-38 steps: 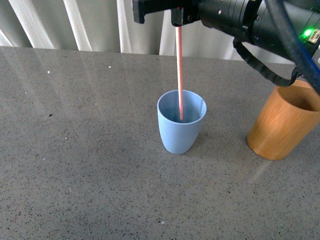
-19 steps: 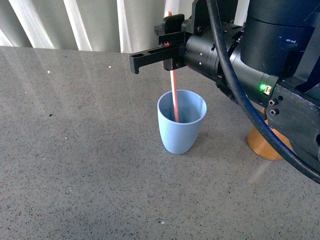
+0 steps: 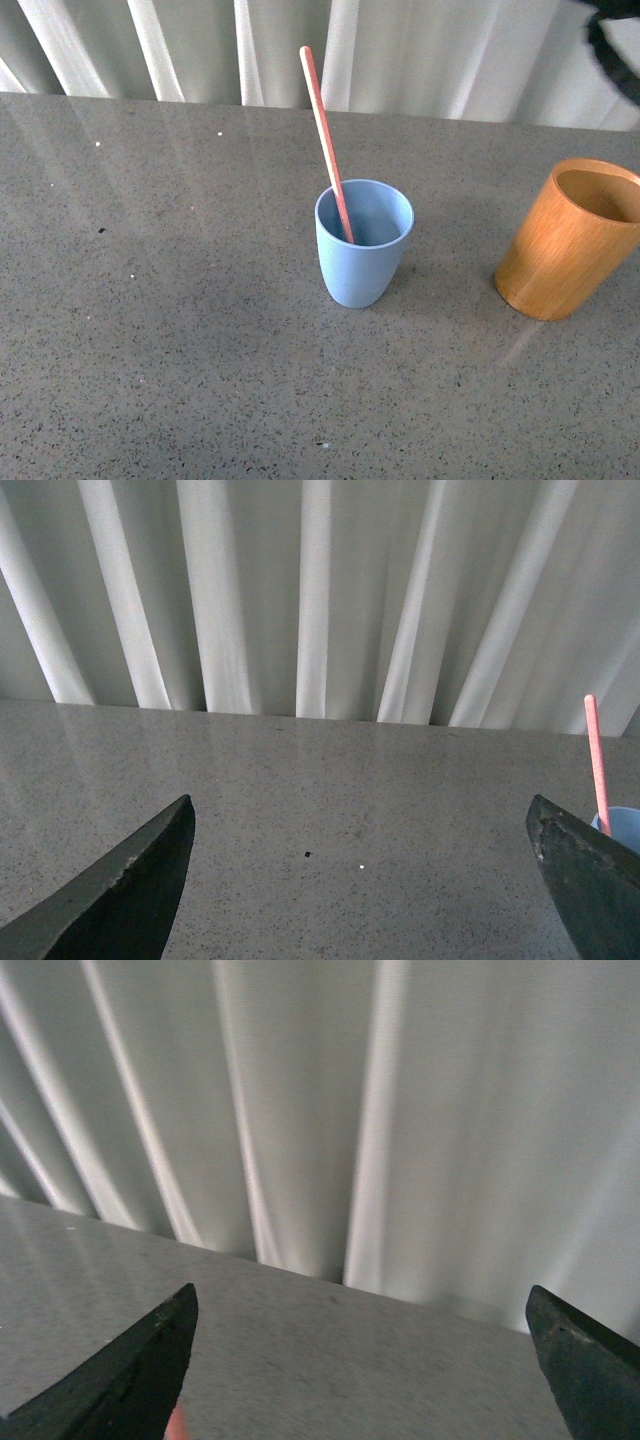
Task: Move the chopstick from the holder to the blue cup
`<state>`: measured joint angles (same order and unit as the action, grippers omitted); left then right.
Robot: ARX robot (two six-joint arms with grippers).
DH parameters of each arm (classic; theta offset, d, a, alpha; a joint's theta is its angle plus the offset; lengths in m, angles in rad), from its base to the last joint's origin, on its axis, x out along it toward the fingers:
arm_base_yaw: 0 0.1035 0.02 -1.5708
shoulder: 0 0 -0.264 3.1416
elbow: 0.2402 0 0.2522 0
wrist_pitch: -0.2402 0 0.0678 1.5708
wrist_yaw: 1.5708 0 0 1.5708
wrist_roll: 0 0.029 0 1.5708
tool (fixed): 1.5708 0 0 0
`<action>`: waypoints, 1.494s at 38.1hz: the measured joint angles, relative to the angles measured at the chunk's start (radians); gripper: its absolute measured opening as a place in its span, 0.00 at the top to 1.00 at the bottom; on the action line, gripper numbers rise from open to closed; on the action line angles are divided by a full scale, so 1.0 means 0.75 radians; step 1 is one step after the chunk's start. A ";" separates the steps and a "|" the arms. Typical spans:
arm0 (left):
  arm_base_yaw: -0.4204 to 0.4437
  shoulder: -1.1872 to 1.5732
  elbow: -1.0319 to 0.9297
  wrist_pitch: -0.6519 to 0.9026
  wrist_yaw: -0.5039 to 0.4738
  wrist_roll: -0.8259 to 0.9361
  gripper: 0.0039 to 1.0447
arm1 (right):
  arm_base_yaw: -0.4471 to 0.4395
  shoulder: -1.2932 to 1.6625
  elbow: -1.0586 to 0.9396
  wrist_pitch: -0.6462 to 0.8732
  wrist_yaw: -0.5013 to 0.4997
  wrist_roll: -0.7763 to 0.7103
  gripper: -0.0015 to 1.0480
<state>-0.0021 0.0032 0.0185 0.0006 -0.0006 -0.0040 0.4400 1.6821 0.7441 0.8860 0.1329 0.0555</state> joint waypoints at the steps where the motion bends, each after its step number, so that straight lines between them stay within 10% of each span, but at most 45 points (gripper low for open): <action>1: 0.000 0.000 0.000 0.000 0.000 0.000 0.06 | -0.019 -0.064 -0.027 -0.060 0.038 -0.003 0.08; 13: 0.000 0.000 0.000 0.000 0.001 -0.001 0.06 | -0.201 -0.642 -0.326 -0.529 0.242 -0.138 0.10; 18: 0.000 0.000 0.000 0.000 -0.002 -0.001 0.06 | -0.255 -0.676 -0.524 -0.112 0.121 -0.105 0.34; 31: 0.000 0.000 0.000 0.000 -0.001 0.000 0.06 | -0.410 -0.996 -0.789 -0.150 -0.014 -0.092 0.98; 57: 0.000 -0.001 0.000 0.000 -0.002 -0.001 0.06 | -0.583 -1.580 -0.961 -0.523 -0.178 -0.088 0.99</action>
<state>-0.0021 0.0029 0.0185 0.0006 -0.0021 -0.0044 0.0025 0.4973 0.0231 0.4934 -0.0006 -0.0105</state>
